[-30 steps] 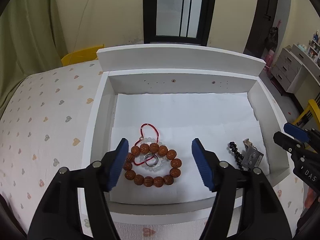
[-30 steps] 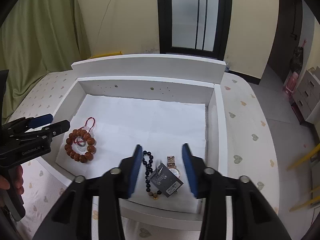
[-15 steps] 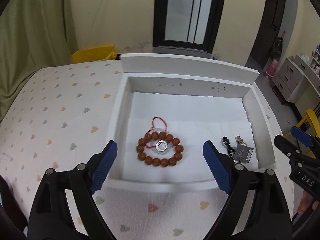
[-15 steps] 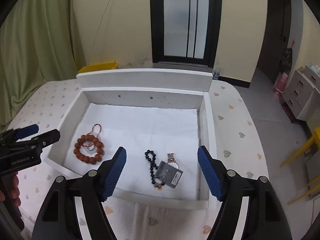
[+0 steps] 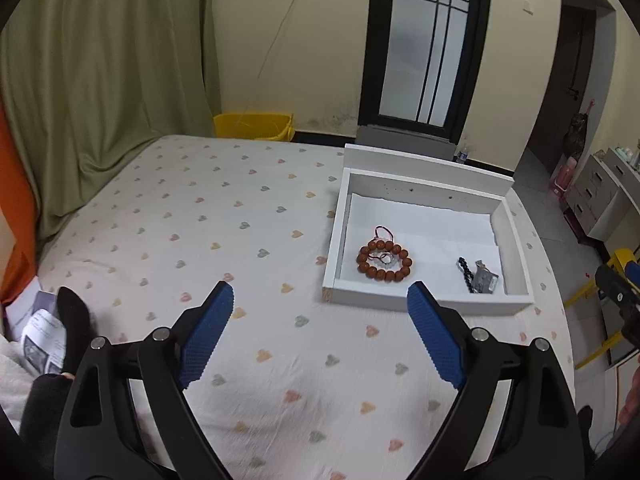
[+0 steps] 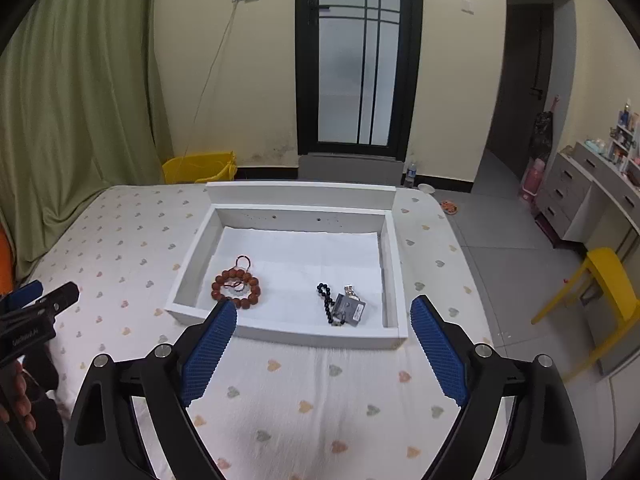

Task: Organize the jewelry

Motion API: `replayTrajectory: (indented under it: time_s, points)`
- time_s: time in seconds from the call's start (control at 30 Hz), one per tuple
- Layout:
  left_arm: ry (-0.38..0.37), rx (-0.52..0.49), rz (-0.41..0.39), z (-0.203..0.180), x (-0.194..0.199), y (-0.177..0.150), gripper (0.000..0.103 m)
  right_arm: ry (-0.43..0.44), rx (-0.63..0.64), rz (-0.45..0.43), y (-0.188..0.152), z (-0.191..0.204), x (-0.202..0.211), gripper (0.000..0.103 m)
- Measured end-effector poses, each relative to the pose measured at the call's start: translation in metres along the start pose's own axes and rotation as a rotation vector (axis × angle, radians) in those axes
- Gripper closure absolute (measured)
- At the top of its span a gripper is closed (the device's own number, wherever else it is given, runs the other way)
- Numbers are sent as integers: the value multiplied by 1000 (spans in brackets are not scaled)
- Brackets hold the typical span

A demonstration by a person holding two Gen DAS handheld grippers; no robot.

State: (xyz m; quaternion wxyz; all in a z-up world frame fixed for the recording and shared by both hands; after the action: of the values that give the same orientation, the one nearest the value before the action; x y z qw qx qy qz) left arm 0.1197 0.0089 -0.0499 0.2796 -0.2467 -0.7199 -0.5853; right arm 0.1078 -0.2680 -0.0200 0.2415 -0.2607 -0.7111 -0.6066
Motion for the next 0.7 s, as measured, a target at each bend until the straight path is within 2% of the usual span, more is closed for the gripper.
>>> replayTrajectory:
  time_s: [0.13, 0.27, 0.37, 0.47, 0.7]
  points:
    - [-4, -28, -34, 6, 54, -14, 11, -39, 13, -18, -9, 7, 59, 8]
    - [-29, -32, -27, 8, 85, -30, 11, -35, -45, -25, -29, 3, 109, 6]
    - [-22, -46, -37, 8, 105, -44, 11, -48, -38, -21, -47, 3, 135, 6]
    - [-51, -49, -14, 5, 116, -58, 11, -54, -50, -17, -61, 1, 152, 6]
    - [-48, -98, -28, -5, 127, -69, 11, -73, -66, -3, -90, -5, 171, 6]
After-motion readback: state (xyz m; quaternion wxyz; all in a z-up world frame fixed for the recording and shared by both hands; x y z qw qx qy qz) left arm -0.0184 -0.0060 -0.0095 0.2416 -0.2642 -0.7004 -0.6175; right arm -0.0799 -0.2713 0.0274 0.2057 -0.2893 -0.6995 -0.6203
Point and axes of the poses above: each gripper's, at about its wrist camera, not at the fingertips, and x roughly against the way its jaws point, z to its left, y to its top, the point moved 5 cm from there along -x, roughly the way its jaws point, and after that the axes turned 11 degrees about x, right-handed, at the moved point
